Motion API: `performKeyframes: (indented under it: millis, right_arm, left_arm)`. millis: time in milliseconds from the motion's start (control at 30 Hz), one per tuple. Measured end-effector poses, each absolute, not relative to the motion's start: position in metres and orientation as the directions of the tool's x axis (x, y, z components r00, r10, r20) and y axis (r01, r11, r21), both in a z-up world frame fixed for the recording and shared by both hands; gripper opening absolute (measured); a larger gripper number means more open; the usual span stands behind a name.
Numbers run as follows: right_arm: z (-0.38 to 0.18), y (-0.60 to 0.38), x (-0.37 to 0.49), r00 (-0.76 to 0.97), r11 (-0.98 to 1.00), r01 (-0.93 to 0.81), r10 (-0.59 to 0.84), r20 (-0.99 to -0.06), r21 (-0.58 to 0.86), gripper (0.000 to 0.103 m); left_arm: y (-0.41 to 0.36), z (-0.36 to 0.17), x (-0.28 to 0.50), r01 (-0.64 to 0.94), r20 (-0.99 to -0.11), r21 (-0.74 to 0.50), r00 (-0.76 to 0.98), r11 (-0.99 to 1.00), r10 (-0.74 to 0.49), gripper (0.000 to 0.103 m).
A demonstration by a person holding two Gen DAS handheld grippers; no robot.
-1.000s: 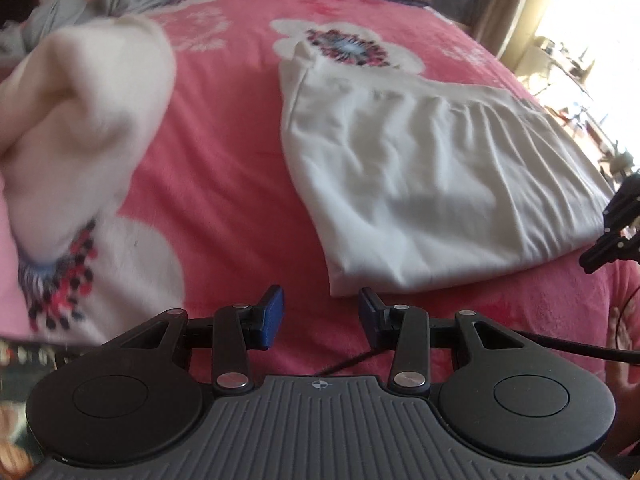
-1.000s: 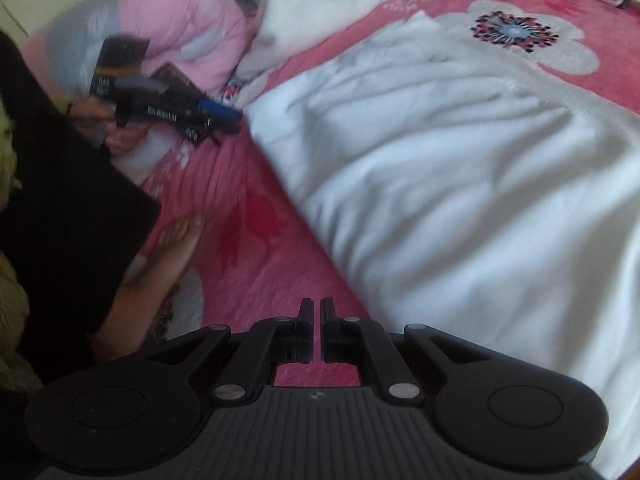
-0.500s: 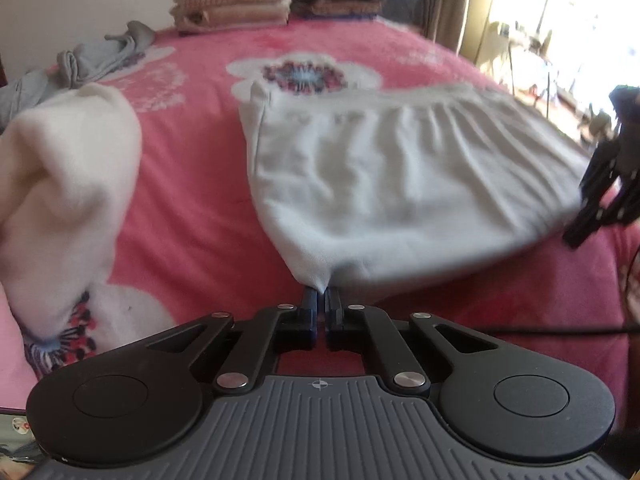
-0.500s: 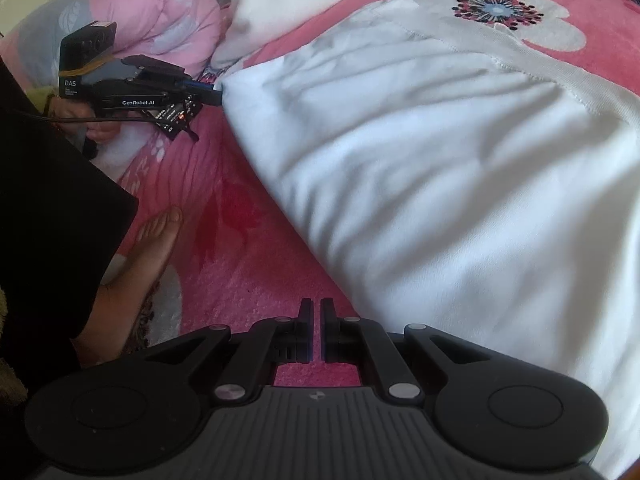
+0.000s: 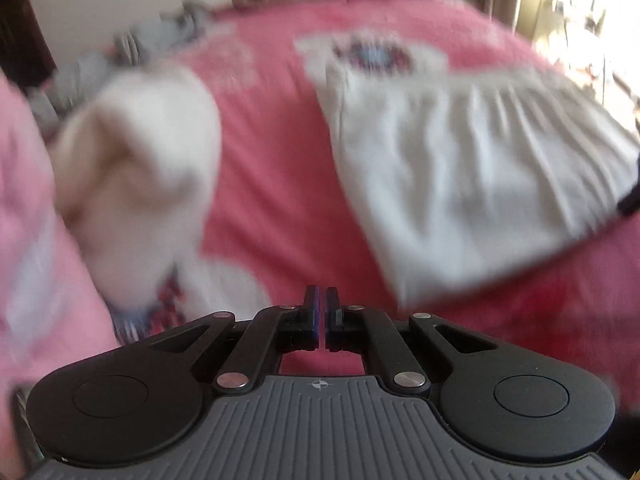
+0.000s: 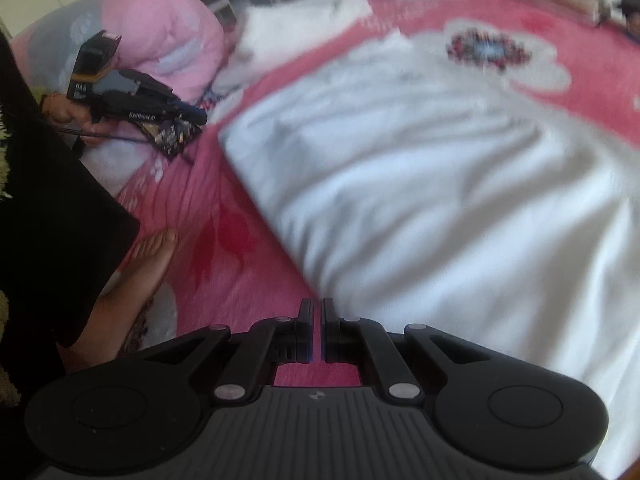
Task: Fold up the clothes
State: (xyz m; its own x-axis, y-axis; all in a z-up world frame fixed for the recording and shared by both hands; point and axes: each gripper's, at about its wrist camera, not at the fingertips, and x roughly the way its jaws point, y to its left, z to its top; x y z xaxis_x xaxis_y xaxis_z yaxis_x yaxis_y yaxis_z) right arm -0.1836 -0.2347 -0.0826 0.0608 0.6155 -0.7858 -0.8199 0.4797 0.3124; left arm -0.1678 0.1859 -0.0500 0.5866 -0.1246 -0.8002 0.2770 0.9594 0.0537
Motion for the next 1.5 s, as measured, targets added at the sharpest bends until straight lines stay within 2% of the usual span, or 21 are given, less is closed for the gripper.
performKeyframes:
  millis: [133, 200, 333, 467, 567, 633, 767, 867, 1000, 1167, 1233, 1267, 1367, 1500]
  right_arm:
    - [-0.081, -0.215, -0.183, 0.141, 0.465, -0.855, 0.635, -0.759, 0.231, 0.003]
    - [-0.082, -0.202, -0.185, 0.181, 0.45, -0.878, 0.63, -0.755, 0.165, 0.003]
    - [-0.103, -0.206, -0.188, 0.247, 0.469, -0.883, 0.528, -0.812, 0.036, 0.003]
    - [-0.106, -0.275, -0.2, 0.256, 0.599, -0.8, 0.405, -0.878, 0.042, 0.002]
    - [-0.102, -0.322, -0.205, 0.229, 0.689, -0.724, 0.202, -0.952, -0.028, 0.003]
    - [-0.088, -0.333, -0.205, 0.247, 0.689, -0.722, 0.173, -0.953, -0.063, 0.003]
    - [-0.059, -0.293, -0.183, 0.348, 0.652, -0.757, 0.354, -0.868, -0.037, 0.003]
    - [-0.075, -0.246, -0.164, 0.363, 0.599, -0.801, 0.451, -0.816, -0.026, 0.002]
    - [-0.102, -0.248, -0.155, 0.413, 0.649, -0.757, 0.385, -0.825, -0.076, 0.002]
    - [-0.091, -0.354, -0.16, 0.507, 0.897, -0.434, 0.168, -0.845, -0.082, 0.002]
    - [-0.089, -0.378, -0.161, 0.531, 0.93, -0.337, 0.059, -0.845, -0.147, 0.003]
    - [-0.085, -0.382, -0.162, 0.556, 0.935, -0.319, 0.052, -0.83, -0.156, 0.003]
    - [-0.069, -0.363, -0.157, 0.613, 0.927, -0.361, 0.154, -0.775, -0.101, 0.003]
    - [-0.076, -0.332, -0.136, 0.579, 0.89, -0.455, 0.323, -0.748, 0.033, 0.003]
  left_arm:
    - [0.148, -0.051, -0.144, 0.387, -0.763, -0.019, 0.59, 0.922, -0.264, 0.002]
    - [0.121, -0.063, -0.136, 0.475, -0.77, -0.012, 0.558, 0.88, -0.311, 0.002]
    - [0.103, -0.099, -0.131, 0.48, -0.801, 0.08, 0.552, 0.873, -0.23, 0.005]
    - [0.129, -0.102, -0.136, 0.403, -0.798, 0.053, 0.567, 0.913, -0.205, 0.006]
    - [0.145, -0.102, -0.137, 0.371, -0.797, 0.033, 0.571, 0.928, -0.199, 0.006]
    - [0.144, -0.099, -0.14, 0.368, -0.798, 0.032, 0.569, 0.929, -0.197, 0.006]
    - [0.136, -0.099, -0.142, 0.386, -0.803, 0.075, 0.569, 0.919, -0.174, 0.005]
    - [0.131, -0.098, -0.144, 0.384, -0.809, 0.1, 0.568, 0.918, -0.149, 0.006]
    - [0.131, -0.097, -0.145, 0.358, -0.808, 0.131, 0.579, 0.925, -0.11, 0.006]
    - [0.14, -0.099, -0.144, 0.309, -0.806, 0.094, 0.581, 0.946, -0.11, 0.008]
    - [0.14, -0.099, -0.142, 0.313, -0.808, 0.097, 0.58, 0.945, -0.109, 0.009]
    - [0.139, -0.099, -0.142, 0.318, -0.808, 0.103, 0.579, 0.942, -0.107, 0.01]
    - [0.137, -0.098, -0.142, 0.326, -0.808, 0.12, 0.58, 0.938, -0.099, 0.011]
    - [0.138, -0.096, -0.144, 0.312, -0.802, 0.125, 0.591, 0.942, -0.089, 0.011]
